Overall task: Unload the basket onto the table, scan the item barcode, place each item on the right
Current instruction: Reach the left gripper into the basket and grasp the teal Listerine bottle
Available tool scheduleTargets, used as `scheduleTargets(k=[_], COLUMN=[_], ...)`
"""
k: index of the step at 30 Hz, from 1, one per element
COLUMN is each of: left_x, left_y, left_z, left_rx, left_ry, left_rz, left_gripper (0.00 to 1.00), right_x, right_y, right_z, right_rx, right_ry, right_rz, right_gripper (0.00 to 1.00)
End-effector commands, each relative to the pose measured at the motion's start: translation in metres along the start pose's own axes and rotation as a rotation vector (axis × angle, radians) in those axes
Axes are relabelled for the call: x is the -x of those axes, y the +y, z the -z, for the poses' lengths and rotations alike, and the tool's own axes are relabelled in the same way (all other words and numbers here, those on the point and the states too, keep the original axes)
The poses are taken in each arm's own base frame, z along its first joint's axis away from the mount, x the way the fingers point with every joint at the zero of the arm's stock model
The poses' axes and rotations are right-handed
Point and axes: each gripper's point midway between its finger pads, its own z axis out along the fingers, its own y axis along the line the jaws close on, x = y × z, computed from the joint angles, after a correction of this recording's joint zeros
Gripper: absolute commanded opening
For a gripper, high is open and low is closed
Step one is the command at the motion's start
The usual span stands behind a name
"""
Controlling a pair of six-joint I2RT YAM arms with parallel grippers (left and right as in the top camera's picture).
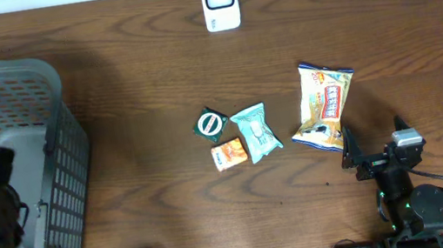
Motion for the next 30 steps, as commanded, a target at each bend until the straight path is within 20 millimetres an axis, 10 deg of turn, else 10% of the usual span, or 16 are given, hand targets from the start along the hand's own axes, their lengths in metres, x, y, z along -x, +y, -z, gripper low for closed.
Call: scheduleTargets(k=[1, 9, 30], left_x=[-0.017, -0.083, -0.159], left_y=[0.024, 0.063, 0.134], left_z=[-0.041, -0.115, -0.216], left_rx=[0.162, 0.27, 0.514], left_ry=[0.09, 0.343, 0.632], left_rz=[0.095, 0.226, 0.267], left_gripper=[0.98, 0.98, 0.98], right_x=[-0.001, -0.001, -0.001], right_y=[0.002, 0.002, 0.002], right_z=[0.0, 0.0, 0.0], right_rx=[0.006, 0.006, 0.006], right_ry=[0.001, 0.001, 0.001], right_rz=[-0.009, -0.009, -0.009], right_gripper=[0.99, 0.99, 0.99])
